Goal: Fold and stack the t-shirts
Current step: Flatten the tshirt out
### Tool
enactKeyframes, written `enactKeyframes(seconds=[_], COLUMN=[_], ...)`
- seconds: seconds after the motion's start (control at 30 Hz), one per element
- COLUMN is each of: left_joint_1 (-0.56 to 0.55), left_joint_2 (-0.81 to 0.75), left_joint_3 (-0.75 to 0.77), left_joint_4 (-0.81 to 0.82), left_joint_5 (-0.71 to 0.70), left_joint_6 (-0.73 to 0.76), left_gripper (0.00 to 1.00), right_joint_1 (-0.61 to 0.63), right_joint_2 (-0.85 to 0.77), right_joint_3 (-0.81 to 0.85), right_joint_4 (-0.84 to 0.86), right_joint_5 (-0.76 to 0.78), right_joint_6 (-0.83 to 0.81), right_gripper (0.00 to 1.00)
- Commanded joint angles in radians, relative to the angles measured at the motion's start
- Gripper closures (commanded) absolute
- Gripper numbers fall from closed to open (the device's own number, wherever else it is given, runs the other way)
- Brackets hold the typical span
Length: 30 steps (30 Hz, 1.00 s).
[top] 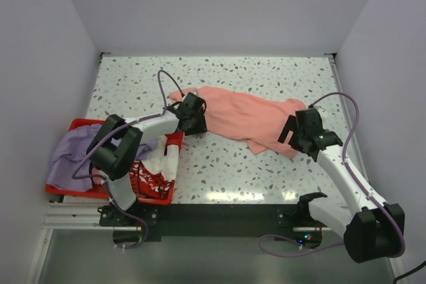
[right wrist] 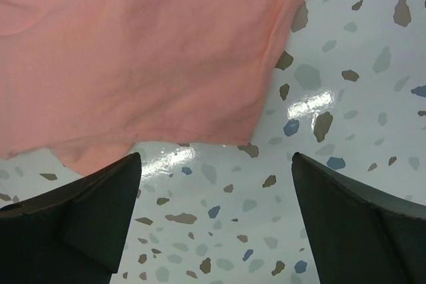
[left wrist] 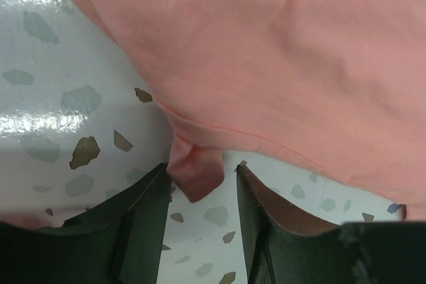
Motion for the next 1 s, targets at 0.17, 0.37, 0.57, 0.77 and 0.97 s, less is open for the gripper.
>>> enactKeyframes(seconds=[0.17,0.37,0.57,0.77,0.97], left_joint_1=[0.002,0.002,0.002,0.002,0.002], left_joint_2=[0.072,0.061,-0.022,-0.057,-0.074], left_joint_3=[0.074,0.077,0.019,0.019,0.014], left_joint_4=[-0.03,-0.025,0.016,-0.007,-0.014], left_joint_5=[-0.093,-0.089,-0.087,-0.087,-0.095], left_joint_6=[-0.02,-0.005,0.001,0.012,0.017], left_gripper=[0.52,1.0,1.0,1.0,1.0], right_joint_1=[-0.003,-0.002,-0.002,-0.003,-0.003], right_joint_2=[-0.01,-0.004,0.04,0.155,0.269], right_joint_3=[-0.015,-0.023,-0.034,-0.046,-0.034], right_joint_4=[0.035,0.03,0.027,0.089,0.13], right_joint_5=[-0.029,-0.034,-0.04,-0.1,-0.141], right_joint_6=[-0.024,-0.016,-0.019,-0.032,-0.056], right_gripper=[0.01,0.01,0.05,0.19,0.27])
